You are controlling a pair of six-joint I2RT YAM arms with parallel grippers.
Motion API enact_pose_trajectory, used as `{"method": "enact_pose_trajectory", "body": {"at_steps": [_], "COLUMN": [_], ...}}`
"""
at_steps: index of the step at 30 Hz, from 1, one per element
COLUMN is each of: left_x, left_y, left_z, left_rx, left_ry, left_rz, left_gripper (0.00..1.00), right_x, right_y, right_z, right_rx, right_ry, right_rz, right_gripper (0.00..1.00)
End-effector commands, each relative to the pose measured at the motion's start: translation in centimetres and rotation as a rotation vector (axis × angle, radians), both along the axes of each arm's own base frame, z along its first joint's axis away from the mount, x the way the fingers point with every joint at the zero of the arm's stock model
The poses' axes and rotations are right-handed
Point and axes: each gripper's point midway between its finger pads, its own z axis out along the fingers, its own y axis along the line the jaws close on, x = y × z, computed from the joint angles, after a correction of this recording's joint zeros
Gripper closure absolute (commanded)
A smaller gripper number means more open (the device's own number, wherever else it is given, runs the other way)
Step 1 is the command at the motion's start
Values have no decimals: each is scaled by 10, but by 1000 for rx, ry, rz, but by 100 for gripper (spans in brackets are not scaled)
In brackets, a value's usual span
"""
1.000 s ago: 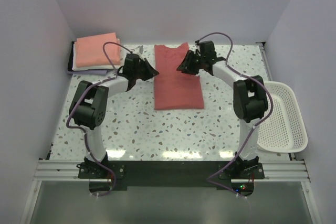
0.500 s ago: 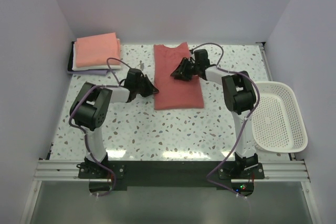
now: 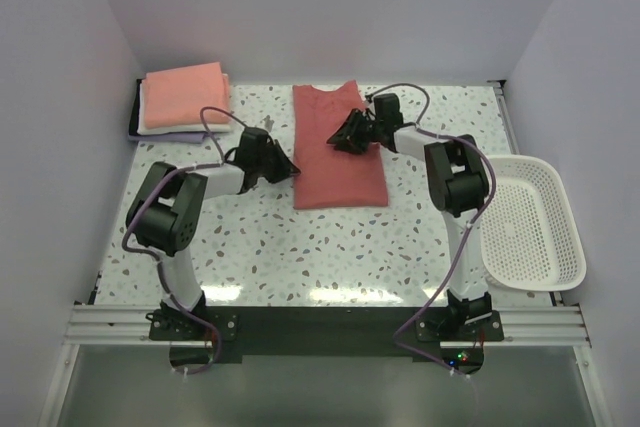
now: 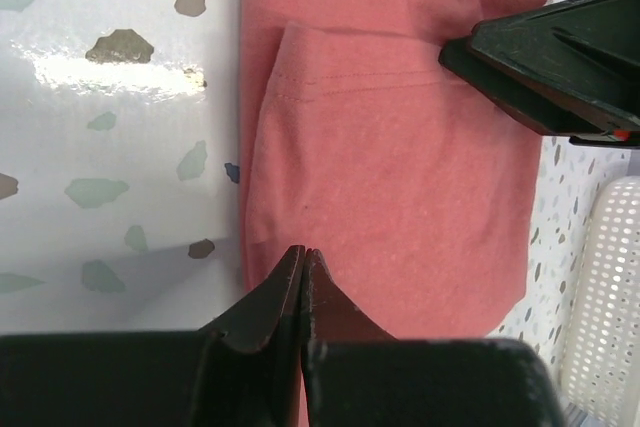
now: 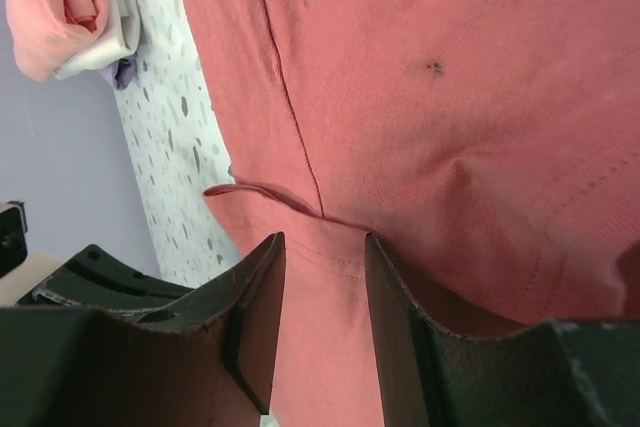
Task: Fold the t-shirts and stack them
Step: Fold the tshirt
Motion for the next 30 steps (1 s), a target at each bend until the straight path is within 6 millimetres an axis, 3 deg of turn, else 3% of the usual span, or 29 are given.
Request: {"method": "enact_pose_trajectory", "body": {"at_steps": [1, 2, 5, 6, 7, 8, 9, 10, 11, 13, 14, 15, 16, 17, 18, 19, 23, 30], "left_x": [14, 13, 5, 2, -4, -7, -11, -19, -24, -40, -46, -52, -61, -66, -71, -81, -99, -112], "left_y": [-2, -3, -4, -3, -2, 0, 1, 3, 4, 6, 5, 3, 5, 5, 6, 9, 10, 7], "left_z": [50, 52, 59, 60, 56, 63, 64, 65, 64, 54, 56, 54, 47, 43, 41, 33, 23, 15], "left_rx": [-17, -23, -44, -50, -49, -52, -49, -49, -44, -35, -41, -41, -33, -31, -31, -27, -36, -50], "left_ry": [-113, -110, -106, -102, -92, -109, -110, -106, -105, -81, -86, -85, -68, -59, -54, -37, -15, -8], "left_rz": [-2, -6, -11, -6, -6, -2, -3, -3, -7, -15, -28, -41, -47, -51, -57, -61, -80, -113], "left_gripper": [96, 95, 92, 86, 83, 80, 76, 75, 73, 65, 63, 59, 56, 54, 52, 52, 52, 52], "right_x": [20, 21, 18, 17, 13, 0, -5, -13, -32, -50, -70, -79, -87, -105, -112, -119, -158, -187], "right_y": [-21, -25, -44, -53, -57, -65, -73, -78, -86, -94, -100, -102, -106, -114, -118, -121, -132, -144], "right_z": [65, 77, 82, 90, 92, 78, 90, 88, 67, 77, 59, 56, 67, 50, 48, 58, 35, 17], "right_rx": [35, 41, 16, -7, -32, -77, -111, -131, -160, -169, -185, -193, -192, -230, -242, -243, -271, -306], "right_ry": [-109, -129, -112, -122, -124, -81, -105, -95, -40, -60, -16, -10, -35, 1, 5, -20, 28, 46], "right_rz": [-36, -39, -67, -89, -99, -103, -137, -151, -164, -195, -206, -212, -221, -229, -240, -249, -256, -273], "right_gripper": [58, 58, 57, 57, 57, 57, 57, 57, 57, 57, 57, 57, 57, 57, 57, 57, 57, 57]}}
